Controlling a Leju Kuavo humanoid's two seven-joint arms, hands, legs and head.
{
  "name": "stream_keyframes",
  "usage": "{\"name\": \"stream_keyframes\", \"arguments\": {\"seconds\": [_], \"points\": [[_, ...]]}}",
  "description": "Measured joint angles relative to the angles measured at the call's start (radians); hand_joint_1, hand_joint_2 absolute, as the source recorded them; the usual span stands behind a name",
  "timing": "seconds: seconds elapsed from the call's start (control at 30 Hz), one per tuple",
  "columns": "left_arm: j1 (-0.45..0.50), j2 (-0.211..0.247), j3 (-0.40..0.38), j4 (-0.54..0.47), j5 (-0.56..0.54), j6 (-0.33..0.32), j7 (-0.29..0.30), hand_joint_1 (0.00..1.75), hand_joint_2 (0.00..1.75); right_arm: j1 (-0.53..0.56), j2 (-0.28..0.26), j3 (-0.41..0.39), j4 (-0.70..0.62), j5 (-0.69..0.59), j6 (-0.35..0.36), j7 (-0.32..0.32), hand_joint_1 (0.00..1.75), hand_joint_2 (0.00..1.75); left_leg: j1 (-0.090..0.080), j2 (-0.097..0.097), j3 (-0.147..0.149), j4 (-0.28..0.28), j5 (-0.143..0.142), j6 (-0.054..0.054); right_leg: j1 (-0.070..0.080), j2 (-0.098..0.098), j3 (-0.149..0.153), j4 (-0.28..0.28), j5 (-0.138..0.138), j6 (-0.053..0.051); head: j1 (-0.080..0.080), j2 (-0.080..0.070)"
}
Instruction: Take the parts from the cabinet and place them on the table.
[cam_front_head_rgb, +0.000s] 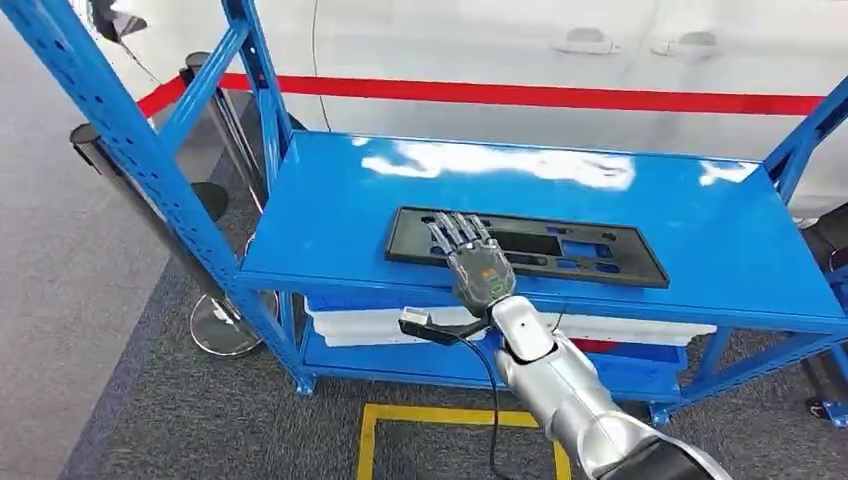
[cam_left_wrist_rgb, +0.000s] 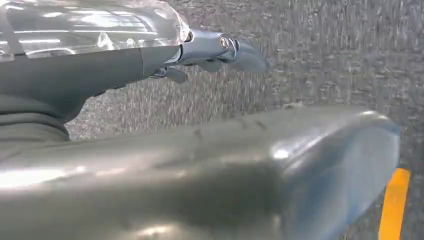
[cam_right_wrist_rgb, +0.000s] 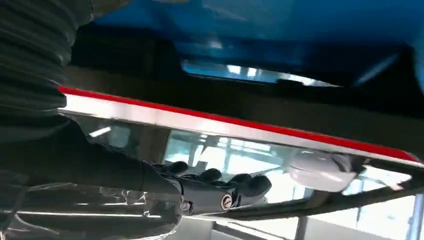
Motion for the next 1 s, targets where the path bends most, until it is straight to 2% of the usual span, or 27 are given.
{"name": "stream_keyframes", "arguments": {"seconds": [0.03, 0.07, 0.1, 0.17, 0.2, 0.23, 0.27, 0.3, 0.33, 0.37, 0.4, 0.43, 0.5, 0.57, 0.6, 0.67, 0.7, 0.73, 0.77, 0.8, 0.87, 0.9, 0.93, 1.0], "points": [[-0.001, 0.001, -0.003, 0.0, -0.003, -0.004, 0.0, 0.0, 0.0, 0.007, 0.001, 0.0, -0.01, 0.014, 0.0, 0.019, 0.0, 1.75, -0.007, 0.001, 0.006, -0.005, -0.001, -0.007, -0.009, 0.0, 0.011, -0.021, 0.008, -0.001, 0.0, 0.0], [-0.001, 0.01, -0.008, 0.0, -0.008, -0.007, 0.0, 0.0, 0.0, 0.017, 0.003, 0.0, -0.017, 0.029, 0.0, 0.039, 0.0, 1.75, -0.004, 0.004, 0.004, 0.014, -0.016, -0.011, -0.015, -0.002, 0.026, -0.039, 0.014, 0.004, 0.0, 0.0], [-0.002, 0.012, -0.011, 0.0, -0.01, -0.008, 0.001, 0.0, 0.0, 0.024, 0.003, -0.001, -0.02, 0.035, 0.001, 0.047, 0.0, 1.75, -0.004, 0.004, -0.011, 0.049, -0.041, -0.012, -0.017, -0.003, 0.03, -0.041, 0.015, 0.0, 0.0, 0.0], [-0.001, 0.017, -0.016, 0.0, -0.013, -0.015, 0.003, 0.0, 0.0, 0.047, 0.003, -0.005, -0.039, 0.052, 0.006, 0.067, 0.0, 1.75, 0.001, 0.004, -0.082, 0.201, -0.118, -0.022, -0.017, -0.004, 0.031, -0.041, 0.013, -0.004, 0.0, 0.0], [0.0, 0.019, -0.019, 0.002, -0.017, -0.018, 0.004, 0.0, 0.0, 0.057, 0.003, -0.009, -0.049, 0.061, 0.013, 0.075, 0.0, 1.75, 0.004, 0.004, -0.117, 0.273, -0.141, -0.029, -0.017, -0.004, 0.031, -0.04, 0.011, -0.005, 0.0, 0.0], [0.0, 0.019, -0.023, 0.003, -0.021, -0.021, 0.005, 0.0, 0.0, 0.065, 0.002, -0.014, -0.057, 0.069, 0.019, 0.082, 0.0, 1.75, 0.006, 0.004, -0.127, 0.292, -0.138, -0.032, -0.017, -0.003, 0.031, -0.039, 0.011, -0.004, 0.0, 0.0], [0.0, 0.023, -0.029, 0.004, -0.023, -0.024, 0.006, 0.0, 0.0, 0.076, 0.001, -0.022, -0.072, 0.08, 0.026, 0.091, 0.0, 1.75, 0.009, 0.005, -0.116, 0.266, -0.111, -0.036, -0.018, -0.002, 0.033, -0.038, 0.008, -0.002, 0.0, 0.0], [0.0, 0.026, -0.035, 0.005, -0.029, -0.026, 0.008, 0.0, 0.0, 0.086, -0.001, -0.03, -0.088, 0.085, 0.033, 0.096, 0.0, 1.75, 0.013, 0.005, -0.085, 0.202, -0.071, -0.039, -0.02, 0.0, 0.035, -0.034, 0.006, 0.002, 0.0, 0.0], [0.0, 0.029, -0.04, 0.005, -0.031, -0.03, 0.009, 0.0, 0.0, 0.095, -0.003, -0.039, -0.104, 0.091, 0.04, 0.098, 0.0, 1.75, 0.017, 0.006, -0.035, 0.101, -0.02, -0.041, -0.021, 0.001, 0.037, -0.028, 0.001, 0.007, 0.0, 0.0], [-0.001, 0.033, -0.043, 0.006, -0.035, -0.034, 0.012, 0.0, 0.0, 0.103, -0.005, -0.048, -0.122, 0.092, 0.047, 0.1, 0.0, 1.75, 0.02, 0.008, 0.008, 0.012, 0.008, -0.04, -0.022, 0.001, 0.036, -0.02, -0.004, 0.014, 0.0, 0.0], [-0.003, 0.033, -0.048, 0.006, -0.04, -0.037, 0.013, 0.0, 0.0, 0.11, -0.008, -0.058, -0.138, 0.093, 0.053, 0.102, 0.0, 1.75, 0.013, 0.007, 0.018, 0.0, -0.01, -0.034, -0.015, 0.002, 0.031, -0.013, -0.009, 0.021, 0.0, 0.0], [-0.003, 0.034, -0.054, 0.006, -0.041, -0.039, 0.013, 0.0, 0.0, 0.117, -0.011, -0.068, -0.153, 0.093, 0.058, 0.105, 0.0, 1.75, 0.012, 0.003, 0.015, -0.002, -0.004, -0.021, -0.015, 0.003, 0.03, -0.012, -0.009, 0.025, 0.0, 0.0], [-0.003, 0.035, -0.063, 0.006, -0.043, -0.041, 0.014, 0.0, 0.0, 0.13, -0.016, -0.089, -0.179, 0.094, 0.066, 0.106, 0.0, 1.75, 0.009, 0.003, 0.015, -0.001, -0.004, -0.012, -0.017, 0.003, 0.033, -0.016, -0.005, 0.032, 0.0, 0.0], [-0.003, 0.035, -0.066, 0.006, -0.043, -0.041, 0.015, 0.0, 0.0, 0.14, -0.022, -0.103, -0.2, 0.094, 0.069, 0.106, 0.0, 1.75, 0.015, 0.006, 0.019, -0.013, 0.006, 0.005, -0.022, 0.004, 0.031, -0.004, -0.016, 0.043, 0.0, 0.0], [-0.004, 0.037, -0.068, 0.007, -0.044, -0.042, 0.015, 0.0, 0.0, 0.144, -0.024, -0.108, -0.205, 0.094, 0.069, 0.107, 0.0, 1.75, 0.016, 0.006, 0.019, -0.016, 0.008, 0.011, -0.022, 0.003, 0.014, 0.031, -0.044, 0.048, 0.0, 0.0], [-0.006, 0.037, -0.075, 0.007, -0.053, -0.046, 0.016, 0.0, 0.0, 0.156, -0.029, -0.122, -0.216, 0.094, 0.07, 0.111, 0.0, 1.75, 0.015, 0.007, 0.014, -0.016, 0.009, 0.014, -0.025, 0.003, -0.06, 0.184, -0.123, 0.057, 0.0, 0.0], [-0.005, 0.037, -0.081, 0.007, -0.056, -0.048, 0.019, 0.0, 0.0, 0.163, -0.031, -0.129, -0.223, 0.094, 0.071, 0.111, 0.0, 1.75, 0.014, 0.007, 0.013, -0.016, 0.009, 0.014, -0.026, 0.003, -0.093, 0.253, -0.149, 0.059, 0.0, 0.0], [-0.005, 0.037, -0.085, 0.007, -0.059, -0.05, 0.023, 0.0, 0.0, 0.169, -0.032, -0.136, -0.227, 0.093, 0.075, 0.112, 0.0, 1.75, 0.014, 0.007, 0.013, -0.015, 0.009, 0.014, -0.027, 0.003, -0.116, 0.299, -0.156, 0.061, 0.0, 0.0], [-0.005, 0.037, -0.089, 0.007, -0.061, -0.052, 0.024, 0.0, 0.0, 0.175, -0.034, -0.144, -0.233, 0.093, 0.078, 0.111, 0.0, 1.75, 0.014, 0.006, 0.013, -0.015, 0.009, 0.013, -0.028, 0.002, -0.116, 0.293, -0.137, 0.06, 0.0, 0.0], [-0.005, 0.037, -0.09, 0.007, -0.061, -0.053, 0.025, 0.0, 0.0, 0.178, -0.036, -0.15, -0.24, 0.092, 0.085, 0.108, 0.0, 1.75, 0.014, 0.005, 0.014, -0.015, 0.009, 0.013, -0.029, 0.002, -0.09, 0.237, -0.099, 0.058, 0.0, 0.0], [-0.007, 0.037, -0.094, 0.007, -0.06, -0.055, 0.027, 0.0, 0.0, 0.176, -0.036, -0.162, -0.263, 0.092, 0.106, 0.097, 0.0, 1.75, 0.014, 0.004, 0.019, -0.015, 0.006, 0.008, -0.028, 0.002, 0.002, 0.051, -0.011, 0.049, 0.0, 0.0], [-0.008, 0.037, -0.096, 0.007, -0.056, -0.055, 0.027, 0.0, 0.0, 0.176, -0.036, -0.165, -0.272, 0.092, 0.114, 0.092, 0.0, 1.75, 0.013, 0.004, 0.017, -0.016, 0.005, 0.004, -0.026, 0.003, 0.031, -0.014, -0.008, 0.043, 0.0, 0.0], [-0.01, 0.037, -0.097, 0.007, -0.053, -0.055, 0.029, 0.0, 0.0, 0.176, -0.034, -0.168, -0.277, 0.092, 0.125, 0.089, 0.0, 1.75, 0.009, 0.004, 0.014, -0.013, 0.004, -0.004, -0.018, 0.003, 0.03, -0.018, -0.006, 0.041, 0.0, 0.0], [-0.01, 0.037, -0.097, 0.007, -0.051, -0.055, 0.033, 0.0, 0.0, 0.176, -0.03, -0.173, -0.284, 0.092, 0.14, 0.087, 0.0, 1.75, 0.011, 0.004, 0.016, -0.019, 0.006, -0.016, -0.015, 0.004, 0.027, -0.015, -0.008, 0.034, 0.0, 0.0]]}}
